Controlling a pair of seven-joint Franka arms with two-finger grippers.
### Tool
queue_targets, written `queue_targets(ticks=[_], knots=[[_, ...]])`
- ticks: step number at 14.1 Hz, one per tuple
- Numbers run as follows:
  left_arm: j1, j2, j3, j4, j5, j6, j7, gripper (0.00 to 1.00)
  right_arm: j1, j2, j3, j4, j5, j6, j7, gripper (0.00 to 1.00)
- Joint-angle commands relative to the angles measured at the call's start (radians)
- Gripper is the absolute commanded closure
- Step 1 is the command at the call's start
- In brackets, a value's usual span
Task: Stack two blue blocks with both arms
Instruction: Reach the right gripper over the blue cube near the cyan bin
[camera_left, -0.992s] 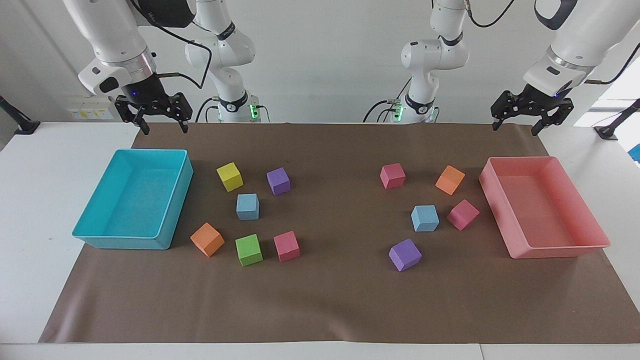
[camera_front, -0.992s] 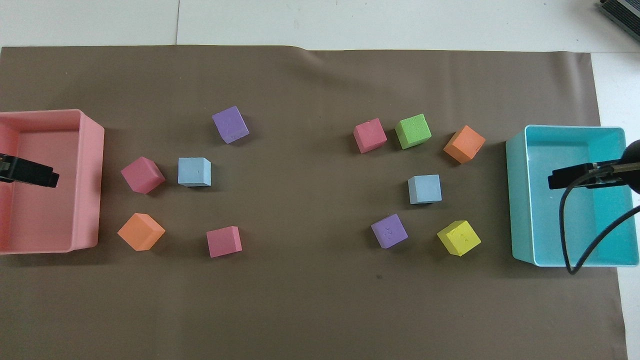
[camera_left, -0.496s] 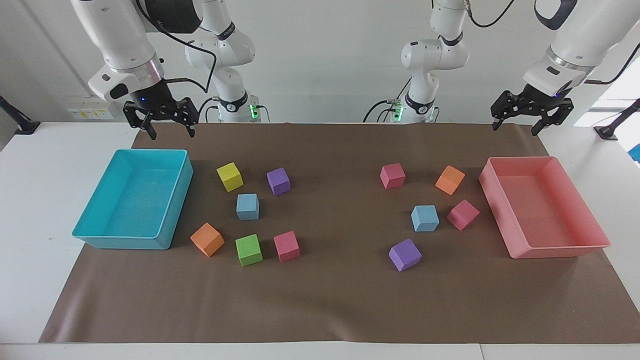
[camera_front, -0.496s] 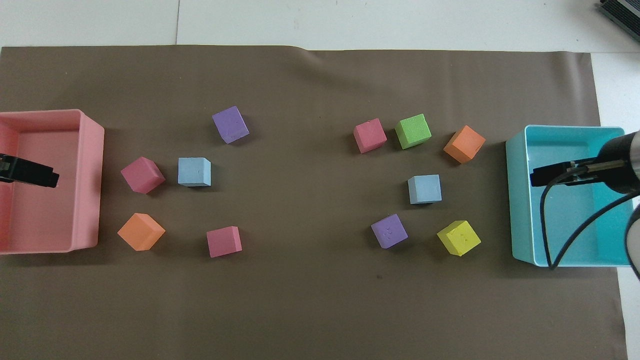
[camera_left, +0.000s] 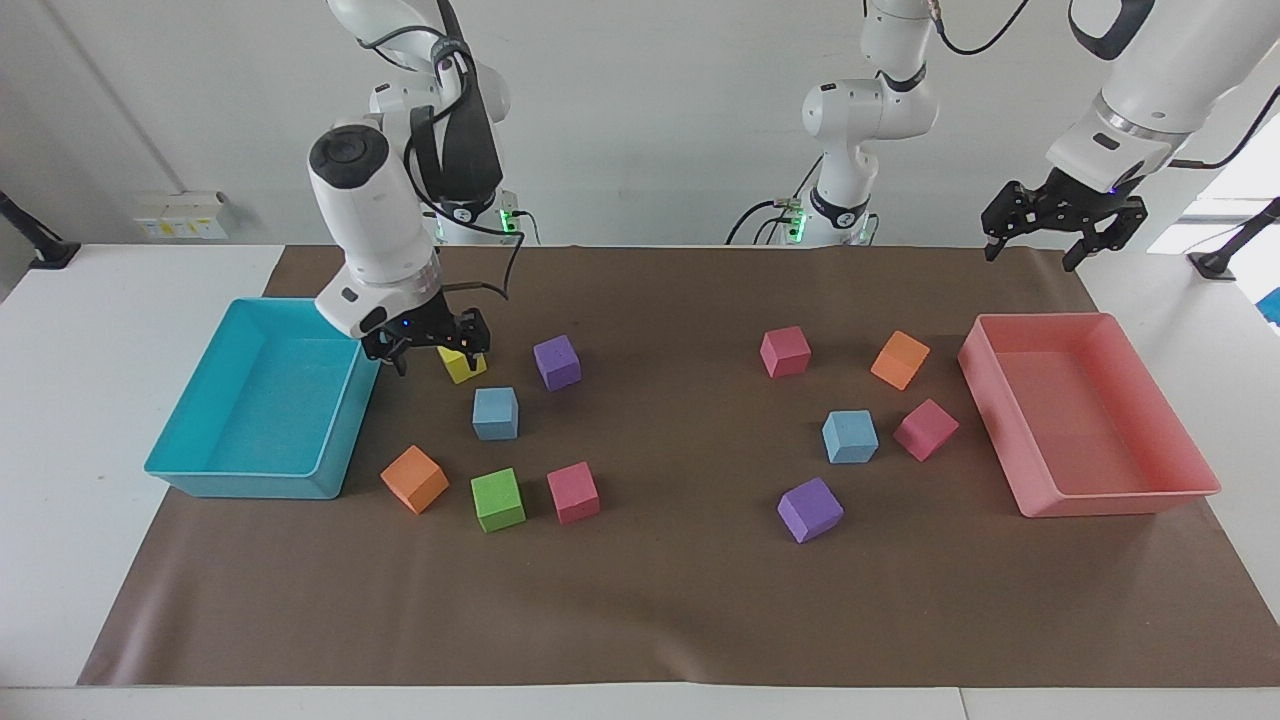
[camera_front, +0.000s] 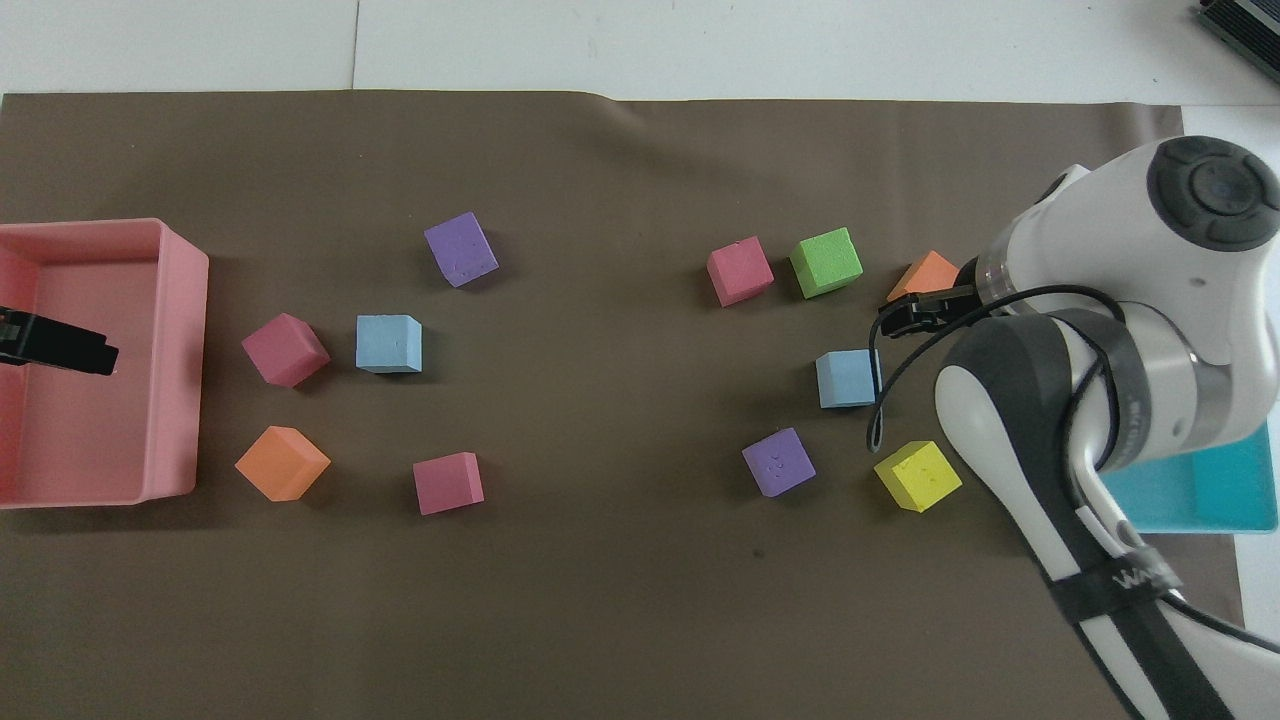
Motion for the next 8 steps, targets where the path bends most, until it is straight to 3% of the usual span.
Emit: queue_targets(ticks=[1, 8], knots=[[0.017, -0.025, -0.01, -0.027, 0.002, 0.002, 0.017, 0.0, -0.002, 0.03, 0.001, -0.054, 0.046, 0.096, 0.004, 0.0], [0.017, -0.026, -0.01, -0.028, 0.002, 0.0, 0.017, 0.0, 0.047, 0.052, 0.001, -0.178, 0.083, 0.17, 0.028, 0.0]])
